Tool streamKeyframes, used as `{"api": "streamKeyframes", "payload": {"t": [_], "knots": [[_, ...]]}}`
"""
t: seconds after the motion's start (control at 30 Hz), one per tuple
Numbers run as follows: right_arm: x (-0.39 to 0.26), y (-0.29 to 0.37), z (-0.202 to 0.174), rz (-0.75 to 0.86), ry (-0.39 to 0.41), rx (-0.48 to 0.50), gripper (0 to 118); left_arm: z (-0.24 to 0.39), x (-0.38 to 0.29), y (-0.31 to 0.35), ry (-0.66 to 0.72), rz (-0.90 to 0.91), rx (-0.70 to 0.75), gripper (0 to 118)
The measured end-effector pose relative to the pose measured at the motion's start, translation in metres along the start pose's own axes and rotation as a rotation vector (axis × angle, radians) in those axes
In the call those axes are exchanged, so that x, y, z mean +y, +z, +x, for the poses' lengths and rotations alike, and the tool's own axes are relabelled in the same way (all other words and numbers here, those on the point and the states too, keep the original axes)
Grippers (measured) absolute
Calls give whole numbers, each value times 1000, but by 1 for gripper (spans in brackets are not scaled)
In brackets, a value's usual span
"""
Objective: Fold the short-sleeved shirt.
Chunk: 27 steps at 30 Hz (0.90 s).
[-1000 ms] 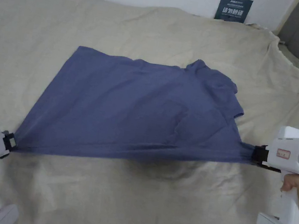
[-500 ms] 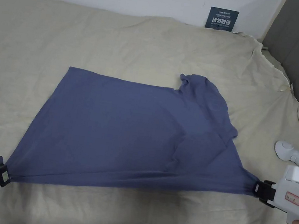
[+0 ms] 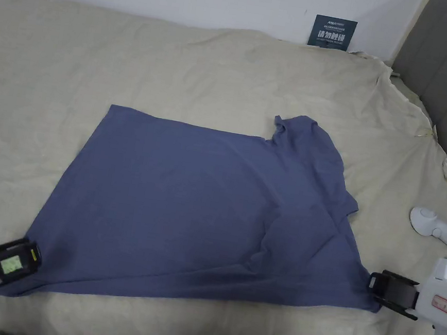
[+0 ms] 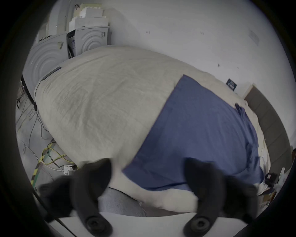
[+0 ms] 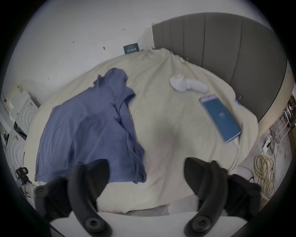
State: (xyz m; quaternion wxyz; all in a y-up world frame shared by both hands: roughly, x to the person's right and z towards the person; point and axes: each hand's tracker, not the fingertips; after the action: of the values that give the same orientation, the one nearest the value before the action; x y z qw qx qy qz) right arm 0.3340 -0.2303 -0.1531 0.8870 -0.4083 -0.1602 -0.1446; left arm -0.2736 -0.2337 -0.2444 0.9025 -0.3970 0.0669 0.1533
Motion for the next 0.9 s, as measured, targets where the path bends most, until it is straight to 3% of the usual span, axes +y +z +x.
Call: {"api": "streamKeyframes", "payload": {"t": [0.17, 0.33, 0.43, 0.53, 0.57, 0.67, 0.73, 0.77, 0.8, 0.83, 0.87, 0.9], "knots": [[36, 51, -14, 216, 111, 13, 101, 9, 44, 29, -53, 185, -49, 118], [54, 92, -41, 470, 199, 37, 109, 55, 64, 52, -319, 402, -91, 118], [43, 106, -64, 583, 211, 6, 112, 78, 51, 59, -430, 526, -110, 118], [25, 115, -81, 665, 201, 24, 111, 90, 36, 61, -435, 566, -123, 117], [20, 116, -85, 674, 191, 37, 111, 91, 32, 62, -429, 568, -140, 113], [9, 115, -91, 676, 183, 50, 107, 93, 22, 63, -411, 559, -198, 75], [2, 116, -95, 677, 201, 63, 84, 95, 16, 62, -418, 555, -209, 41], [-1, 119, -101, 679, 210, 71, 65, 96, 13, 62, -429, 553, -206, 26], [-3, 120, -104, 674, 211, 71, 35, 97, 12, 61, -437, 552, -205, 8], [-5, 120, -106, 669, 212, 74, 13, 98, 10, 61, -441, 552, -208, 0], [-6, 120, -108, 666, 212, 76, 2, 98, 8, 61, -441, 555, -214, 0], [-7, 122, -112, 664, 208, 83, 1, 97, 7, 62, -434, 555, -221, 0]]}}
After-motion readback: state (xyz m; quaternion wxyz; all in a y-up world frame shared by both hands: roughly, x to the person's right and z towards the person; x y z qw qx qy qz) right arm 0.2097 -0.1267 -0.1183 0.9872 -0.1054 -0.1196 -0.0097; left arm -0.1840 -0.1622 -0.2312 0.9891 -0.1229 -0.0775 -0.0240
